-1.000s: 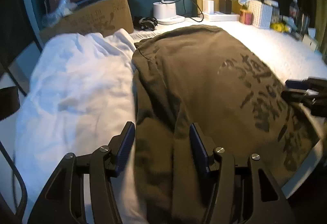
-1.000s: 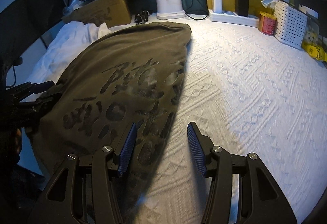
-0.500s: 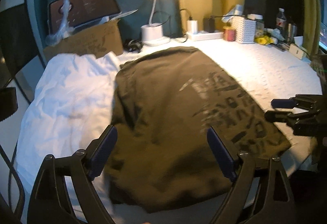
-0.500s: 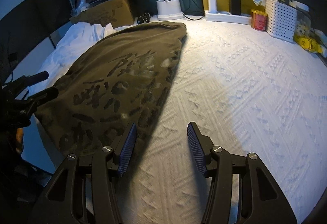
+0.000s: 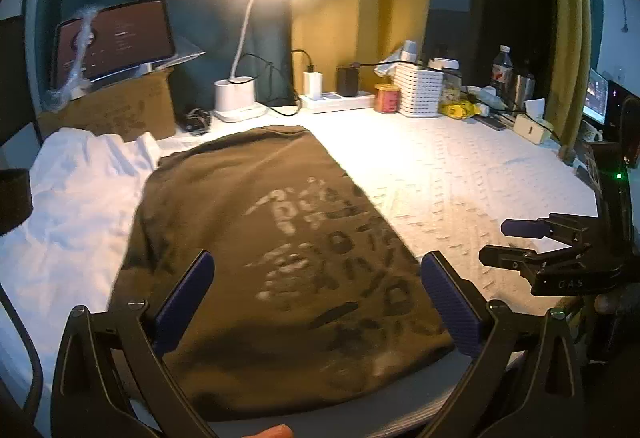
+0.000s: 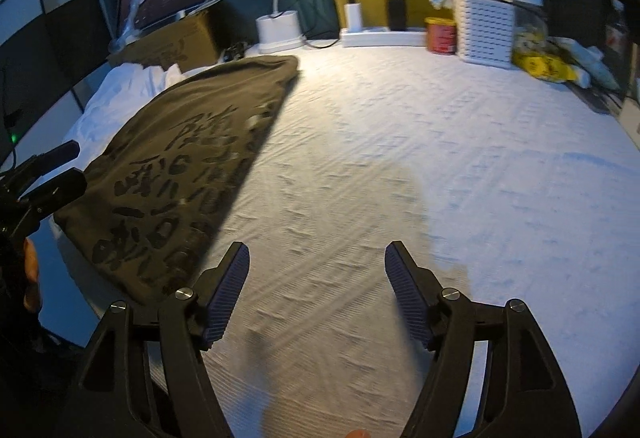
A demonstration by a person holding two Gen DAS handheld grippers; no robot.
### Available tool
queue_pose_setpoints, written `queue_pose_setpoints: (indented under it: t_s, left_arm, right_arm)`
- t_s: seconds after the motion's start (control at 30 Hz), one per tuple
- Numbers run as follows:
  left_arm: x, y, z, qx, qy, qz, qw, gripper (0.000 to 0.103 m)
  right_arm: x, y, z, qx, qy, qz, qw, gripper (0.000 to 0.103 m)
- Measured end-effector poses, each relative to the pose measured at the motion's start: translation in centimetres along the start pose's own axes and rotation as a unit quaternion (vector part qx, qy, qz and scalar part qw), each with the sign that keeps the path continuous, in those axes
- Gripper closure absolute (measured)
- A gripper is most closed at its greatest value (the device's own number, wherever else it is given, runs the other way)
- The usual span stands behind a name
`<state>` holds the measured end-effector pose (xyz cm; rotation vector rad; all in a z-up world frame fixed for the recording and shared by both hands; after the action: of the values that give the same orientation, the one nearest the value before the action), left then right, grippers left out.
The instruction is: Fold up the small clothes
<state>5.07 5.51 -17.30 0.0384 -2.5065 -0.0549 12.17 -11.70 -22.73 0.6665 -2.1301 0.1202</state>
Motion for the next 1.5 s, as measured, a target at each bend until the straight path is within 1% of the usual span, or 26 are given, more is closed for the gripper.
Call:
queue_pose_setpoints:
  t_s: [0.13,0.3,0.47,0.6,0.77,0.97,1.3,1.33,1.47,1.5]
  left_arm:
    - [-0.5,-1.6,-0.5,-0.009,0.004,0.0,1.0,0.001]
    - [-0.6,-3.0,-1.7,-0.006,-0.014,0.012,0.9998,0.001]
    - [-0.5,-4.6,-3.4,-0.006,-0.032,0.037,0.9988,0.001]
    - [-0.1,-5.8,-4.8,-0.019,-0.046,0.035,0.9982,0.001]
    - [0.9,-6.5,-6.9,-0.017,-0.077,0.047,0.9958,0.001]
    - [2.2,-6.3,-9.1,-0.014,-0.106,0.027,0.9939,0.001]
    - [3.9,-5.8,-12.0,-0.014,-0.141,0.024,0.9896,0.001]
    - [4.1,-5.8,-12.2,-0.015,-0.144,0.024,0.9892,0.001]
    - [4.6,-6.1,-12.8,-0.013,-0.144,0.053,0.9881,0.001]
    - [4.7,-6.1,-12.9,-0.013,-0.146,0.053,0.9878,0.001]
  right_arm:
    - [1.2,-1.7,-0.2,-0.01,-0.01,0.014,1.0,0.029]
    - [2.8,-3.8,-0.8,-0.019,-0.026,0.034,0.999,0.029]
    - [4.4,-5.5,-1.8,-0.028,-0.045,0.049,0.997,0.029]
    - [5.6,-6.7,-2.7,-0.034,-0.06,0.065,0.996,0.029]
    - [7.3,-7.6,-4.3,-0.037,-0.083,0.085,0.992,0.029]
    - [9.7,-8.1,-6.5,-0.04,-0.117,0.098,0.988,0.029]
    - [13.3,-7.8,-9.5,-0.033,-0.166,0.11,0.98,0.029]
    - [13.5,-7.8,-9.7,-0.031,-0.168,0.11,0.979,0.029]
    - [14.9,-7.0,-10.9,-0.021,-0.185,0.111,0.976,0.029]
    - [15.3,-6.8,-11.2,-0.019,-0.19,0.111,0.975,0.029]
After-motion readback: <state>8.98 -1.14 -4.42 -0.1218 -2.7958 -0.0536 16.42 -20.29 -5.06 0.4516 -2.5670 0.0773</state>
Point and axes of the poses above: each gripper's, at about its wrist camera, not at the fingertips, and x roughly against the way its jaws point, y to its left, z to its underside, the point moved 9 cm from there along -x, roughly the way its jaws point, and after that the axes turned 6 degrees about -x, right-handed, at the moved point
